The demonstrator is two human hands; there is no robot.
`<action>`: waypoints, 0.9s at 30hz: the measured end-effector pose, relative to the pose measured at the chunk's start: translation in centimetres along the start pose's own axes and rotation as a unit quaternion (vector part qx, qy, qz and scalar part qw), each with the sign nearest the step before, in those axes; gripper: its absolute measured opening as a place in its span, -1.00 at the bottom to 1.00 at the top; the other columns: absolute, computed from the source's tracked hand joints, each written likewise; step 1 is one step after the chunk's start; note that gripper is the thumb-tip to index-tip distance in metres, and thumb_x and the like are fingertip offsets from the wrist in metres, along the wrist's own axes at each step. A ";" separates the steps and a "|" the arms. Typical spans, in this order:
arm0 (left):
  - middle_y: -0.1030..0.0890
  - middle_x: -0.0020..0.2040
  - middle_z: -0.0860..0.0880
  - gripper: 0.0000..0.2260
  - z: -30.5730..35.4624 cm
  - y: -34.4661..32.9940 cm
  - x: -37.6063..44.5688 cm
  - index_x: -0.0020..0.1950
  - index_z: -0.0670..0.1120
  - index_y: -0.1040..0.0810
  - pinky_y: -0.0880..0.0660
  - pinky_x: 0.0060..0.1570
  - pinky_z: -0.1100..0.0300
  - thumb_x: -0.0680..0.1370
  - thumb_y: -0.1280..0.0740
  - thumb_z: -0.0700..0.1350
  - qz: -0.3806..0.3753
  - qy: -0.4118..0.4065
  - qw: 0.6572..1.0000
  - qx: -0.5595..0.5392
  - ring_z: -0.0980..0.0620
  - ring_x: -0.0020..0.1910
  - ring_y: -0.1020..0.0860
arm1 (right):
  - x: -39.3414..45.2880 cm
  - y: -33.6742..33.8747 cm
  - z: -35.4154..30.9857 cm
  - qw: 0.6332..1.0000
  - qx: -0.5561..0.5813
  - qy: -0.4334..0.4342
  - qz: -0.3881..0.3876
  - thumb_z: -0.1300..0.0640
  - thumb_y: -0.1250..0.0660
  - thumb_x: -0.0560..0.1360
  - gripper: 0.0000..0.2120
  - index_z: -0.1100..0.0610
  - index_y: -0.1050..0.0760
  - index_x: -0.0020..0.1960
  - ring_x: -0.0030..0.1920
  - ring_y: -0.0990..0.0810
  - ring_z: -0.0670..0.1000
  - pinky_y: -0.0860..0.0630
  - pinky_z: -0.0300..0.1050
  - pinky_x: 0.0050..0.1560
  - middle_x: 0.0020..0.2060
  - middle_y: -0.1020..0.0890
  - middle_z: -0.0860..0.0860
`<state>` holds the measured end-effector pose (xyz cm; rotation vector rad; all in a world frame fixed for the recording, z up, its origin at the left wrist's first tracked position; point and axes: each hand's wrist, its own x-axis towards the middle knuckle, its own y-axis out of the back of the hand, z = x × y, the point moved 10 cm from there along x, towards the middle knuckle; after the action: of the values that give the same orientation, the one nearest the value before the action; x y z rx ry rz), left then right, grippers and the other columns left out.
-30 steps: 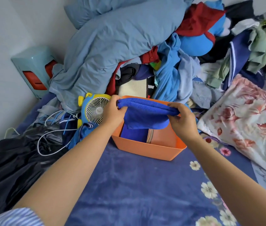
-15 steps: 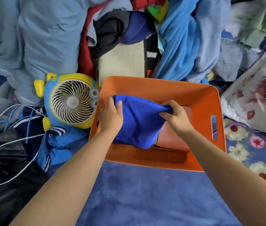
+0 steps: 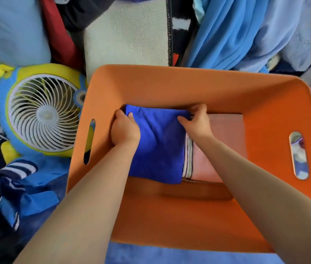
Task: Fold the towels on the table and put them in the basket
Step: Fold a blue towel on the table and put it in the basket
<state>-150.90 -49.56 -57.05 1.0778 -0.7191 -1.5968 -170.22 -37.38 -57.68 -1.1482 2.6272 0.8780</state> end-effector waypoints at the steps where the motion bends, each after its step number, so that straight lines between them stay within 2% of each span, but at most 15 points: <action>1: -0.50 0.22 -0.32 -0.67 -0.1 -0.4 0.2 0.30 -0.29 -0.27 -0.39 0.08 -0.04 0.65 -0.04 -0.09 0.001 0.004 1.000 0.000 -0.28 0.21 -0.47 | 0.2 -0.1 0.2 1.000 0.001 0.000 0.007 0.28 -0.34 0.45 -0.66 0.28 -0.25 0.11 -0.02 -0.45 0.08 -0.32 -0.22 -0.14 -0.02 -0.44 0.15; 5: -0.50 0.24 -0.23 -0.70 -0.7 -1.5 0.6 0.32 -0.24 -0.21 -0.43 0.07 -0.03 0.59 -0.11 -0.25 -0.006 0.040 0.999 -0.011 -0.22 0.21 -0.49 | 0.1 -0.8 -0.8 0.999 -0.005 0.042 0.016 0.26 -0.34 0.46 -0.69 0.16 -0.19 0.00 -0.05 -0.44 0.08 -0.26 -0.30 -0.21 -0.04 -0.44 0.14; 8: -0.42 0.32 -0.20 -0.57 -0.6 -1.4 0.0 0.38 -0.22 -0.18 -0.41 0.13 -0.04 0.53 -0.15 -0.33 -0.001 0.042 0.999 -0.009 -0.21 0.28 -0.43 | -1.4 -1.2 -3.1 0.988 -0.075 0.132 0.017 0.32 -0.30 0.44 -0.71 0.32 -0.33 0.13 0.12 -0.44 0.17 -0.26 -0.30 -0.09 0.11 -0.45 0.24; 9: -0.38 0.35 -0.19 -0.52 0.0 -1.1 -0.5 0.41 -0.21 -0.19 -0.41 0.16 -0.02 0.50 -0.18 -0.35 0.013 0.008 1.000 0.009 -0.20 0.30 -0.41 | -2.2 -1.0 -4.2 0.976 -0.117 0.180 0.028 0.35 -0.28 0.42 -0.69 0.38 -0.36 0.15 0.13 -0.44 0.22 -0.28 -0.24 -0.03 0.12 -0.45 0.28; 11: -0.43 0.31 -0.24 -0.51 2.2 -0.3 -1.9 0.34 -0.25 -0.34 -0.48 0.11 0.03 0.40 -0.23 -0.39 0.080 -0.157 0.981 0.076 -0.21 0.25 -0.47 | -4.1 -1.3 -5.5 0.941 -0.195 0.273 0.046 0.39 -0.24 0.36 -0.75 0.40 -0.45 0.02 0.02 -0.50 0.32 -0.42 -0.05 0.02 0.01 -0.51 0.33; 13: -0.60 0.11 -0.25 -0.63 3.9 -1.2 -3.5 0.12 -0.26 -0.53 -0.57 -0.02 0.02 0.34 -0.18 -0.34 0.109 -0.327 0.926 0.151 -0.21 0.06 -0.61 | -5.4 -2.4 -5.0 0.907 -0.288 0.305 0.045 0.30 -0.16 0.32 -0.80 0.35 -0.51 -0.16 -0.12 -0.58 0.31 -0.58 0.04 -0.24 -0.12 -0.59 0.29; 15: -0.65 0.04 -0.21 -0.65 3.6 -3.2 -4.5 0.04 -0.25 -0.59 -0.57 -0.01 -0.05 0.38 -0.11 -0.24 0.076 -0.424 0.877 0.214 -0.19 0.05 -0.63 | -5.8 -4.2 -3.4 0.878 -0.373 0.301 0.002 0.16 -0.10 0.36 -0.69 0.30 -0.56 -0.14 -0.03 -0.62 0.30 -0.63 0.07 -0.23 -0.05 -0.62 0.27; 16: -0.64 0.07 -0.20 -0.63 3.0 -4.3 -4.6 0.06 -0.25 -0.60 -0.55 0.02 -0.08 0.41 -0.11 -0.17 0.042 -0.433 0.867 0.243 -0.18 0.08 -0.62 | -5.7 -5.4 -2.3 0.870 -0.405 0.278 -0.043 0.12 -0.08 0.41 -0.62 0.30 -0.57 -0.01 0.13 -0.56 0.31 -0.60 0.13 -0.05 0.09 -0.58 0.31; 17: -0.63 0.11 -0.20 -0.59 2.2 -5.2 -4.5 0.09 -0.25 -0.61 -0.54 0.03 -0.11 0.42 -0.11 -0.09 0.017 -0.426 0.864 0.269 -0.18 0.12 -0.61 | -5.6 -6.4 -1.0 0.861 -0.435 0.252 -0.080 0.08 -0.06 0.49 -0.57 0.31 -0.46 0.21 0.33 -0.38 0.29 -0.44 0.18 0.23 0.29 -0.42 0.32; 18: -0.61 0.15 -0.20 -0.54 1.5 -6.0 -4.2 0.13 -0.24 -0.59 -0.52 0.05 -0.12 0.43 -0.09 -0.02 -0.011 -0.405 0.869 0.286 -0.18 0.15 -0.59 | -5.4 -7.2 0.6 0.847 -0.467 0.227 -0.118 0.05 -0.02 0.56 -0.52 0.29 -0.24 0.40 0.47 -0.12 0.22 -0.15 0.15 0.43 0.45 -0.17 0.27; 19: -0.57 0.22 -0.21 -0.48 0.9 -6.2 -3.9 0.20 -0.22 -0.56 -0.49 0.11 -0.12 0.44 -0.05 0.04 -0.021 -0.381 0.878 0.288 -0.19 0.21 -0.55 | -5.1 -7.6 1.9 0.840 -0.480 0.205 -0.147 0.02 0.03 0.60 -0.48 0.23 -0.01 0.48 0.51 0.11 0.13 0.10 0.09 0.49 0.51 0.06 0.17; 20: -0.48 0.33 -0.21 -0.41 0.3 -6.5 -3.7 0.31 -0.19 -0.48 -0.40 0.24 -0.10 0.44 0.01 0.10 -0.047 -0.351 0.893 0.278 -0.20 0.31 -0.46 | -4.8 -7.7 2.5 0.837 -0.489 0.190 -0.156 0.00 0.06 0.61 -0.46 0.18 0.13 0.50 0.51 0.22 0.08 0.22 0.04 0.48 0.51 0.18 0.11; 22: -0.11 0.53 -0.16 -0.27 -0.6 -7.4 -2.9 0.50 -0.08 -0.15 -0.05 0.47 0.00 0.40 0.23 0.21 -0.099 -0.300 0.914 0.255 -0.15 0.51 -0.10 | -4.1 -7.8 2.8 0.836 -0.499 0.181 -0.138 -0.02 0.08 0.61 -0.44 0.15 0.22 0.50 0.50 0.27 0.05 0.27 0.01 0.48 0.50 0.24 0.08; 23: 0.05 0.55 -0.12 -0.25 -1.1 -7.8 -2.5 0.53 -0.04 0.00 0.11 0.49 0.04 0.39 0.29 0.24 -0.120 -0.279 0.918 0.254 -0.10 0.54 0.07 | -3.8 -8.0 3.0 0.836 -0.500 0.180 -0.137 -0.03 0.08 0.61 -0.43 0.15 0.23 0.49 0.50 0.27 0.05 0.27 0.00 0.48 0.50 0.24 0.07; 27: 0.23 0.54 -0.08 -0.41 -1.2 -7.9 -2.5 0.53 0.00 0.16 0.24 0.48 0.07 0.57 0.13 0.22 -0.124 -0.265 0.914 0.283 -0.04 0.53 0.22 | -3.8 -8.2 3.3 0.832 -0.506 0.161 -0.159 -0.04 0.07 0.61 -0.42 0.14 0.26 0.49 0.50 0.28 0.05 0.28 -0.02 0.47 0.50 0.25 0.06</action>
<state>-152.91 -44.77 -63.65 1.1768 -1.5301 -1.9918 -162.11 -37.50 -62.82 -1.9979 1.9606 2.2664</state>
